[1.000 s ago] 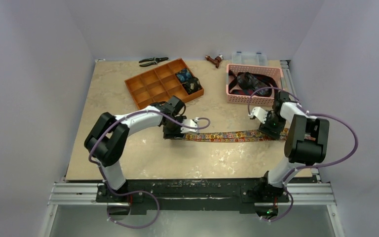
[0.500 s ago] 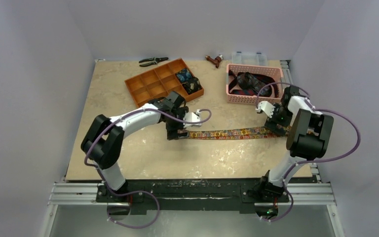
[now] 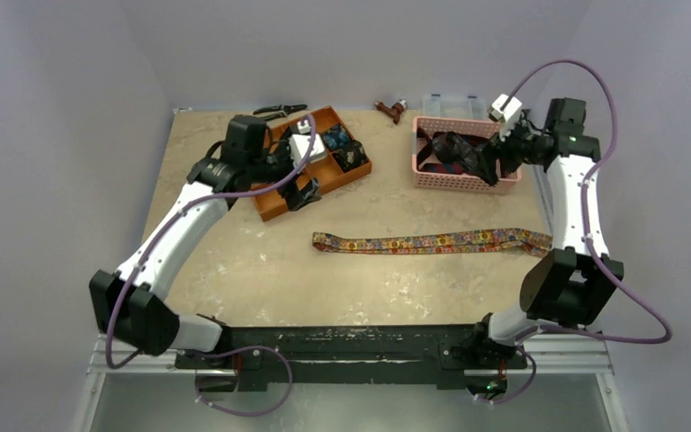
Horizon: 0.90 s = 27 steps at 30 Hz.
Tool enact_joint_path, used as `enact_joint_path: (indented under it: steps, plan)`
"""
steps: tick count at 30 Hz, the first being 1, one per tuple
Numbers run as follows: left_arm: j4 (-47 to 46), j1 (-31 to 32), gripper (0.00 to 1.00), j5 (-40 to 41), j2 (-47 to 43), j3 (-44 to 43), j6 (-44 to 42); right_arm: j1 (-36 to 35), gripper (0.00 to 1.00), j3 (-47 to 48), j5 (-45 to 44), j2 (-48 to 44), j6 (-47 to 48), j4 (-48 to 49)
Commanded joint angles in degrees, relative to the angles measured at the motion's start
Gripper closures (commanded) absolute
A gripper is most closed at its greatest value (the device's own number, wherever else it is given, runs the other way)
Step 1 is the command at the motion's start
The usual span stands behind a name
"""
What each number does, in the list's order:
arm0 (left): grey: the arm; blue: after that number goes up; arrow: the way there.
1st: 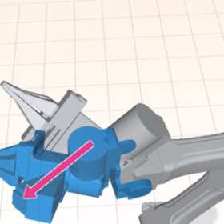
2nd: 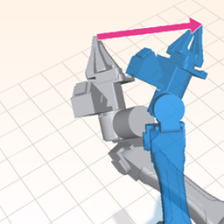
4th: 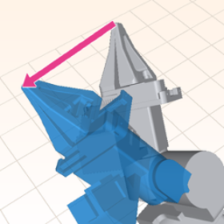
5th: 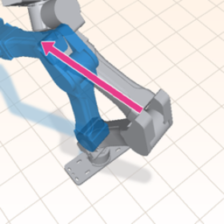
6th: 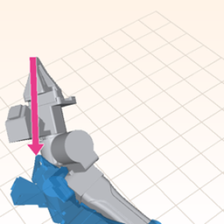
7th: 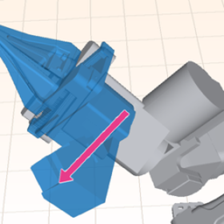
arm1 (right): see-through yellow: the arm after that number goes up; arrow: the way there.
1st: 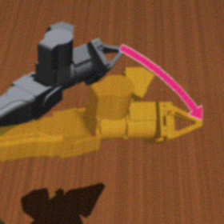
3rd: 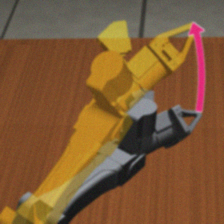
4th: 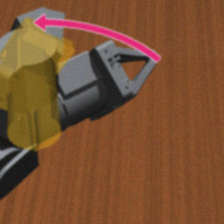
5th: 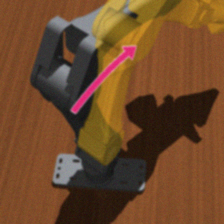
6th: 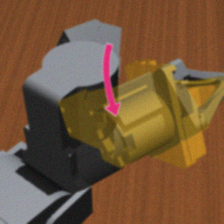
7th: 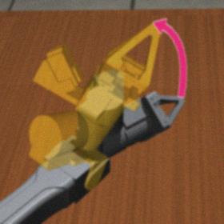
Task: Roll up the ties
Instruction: Roll the tie at the center of the board.
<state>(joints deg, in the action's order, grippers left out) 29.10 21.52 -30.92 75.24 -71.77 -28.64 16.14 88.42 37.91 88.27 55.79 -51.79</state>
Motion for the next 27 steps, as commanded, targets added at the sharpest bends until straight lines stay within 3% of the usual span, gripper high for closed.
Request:
enact_joint_path:
  steps: [1,3,6,9,16,20,27]
  plan:
    - [26.32,-0.69,0.00,-13.88,12.70,-12.61,-19.94,-11.37,0.02,1.93,7.10,5.54,-25.52,3.98]
    - [30.02,-1.43,0.00,-13.59,14.40,-9.96,-26.98,-18.77,0.02,1.99,2.73,7.99,-29.11,3.30]
    - [21.86,-1.59,0.00,-10.09,10.62,1.51,-35.82,-26.38,0.02,-3.67,-0.54,7.90,-35.11,8.54]
    - [15.37,-1.30,0.01,-7.47,9.34,7.86,-38.13,-29.94,0.17,-10.31,3.99,9.48,-41.12,13.89]
    - [13.41,1.86,0.16,-2.58,13.90,9.08,-36.41,-35.65,0.57,-20.48,9.09,13.79,-57.36,32.39]
    - [12.24,3.87,0.22,1.05,15.91,9.35,-35.59,-37.57,0.80,-21.77,8.54,16.67,-63.57,37.19]
    - [8.08,7.07,0.25,5.22,19.24,7.89,-29.12,-39.47,0.92,-20.35,5.49,20.95,-57.66,29.73]
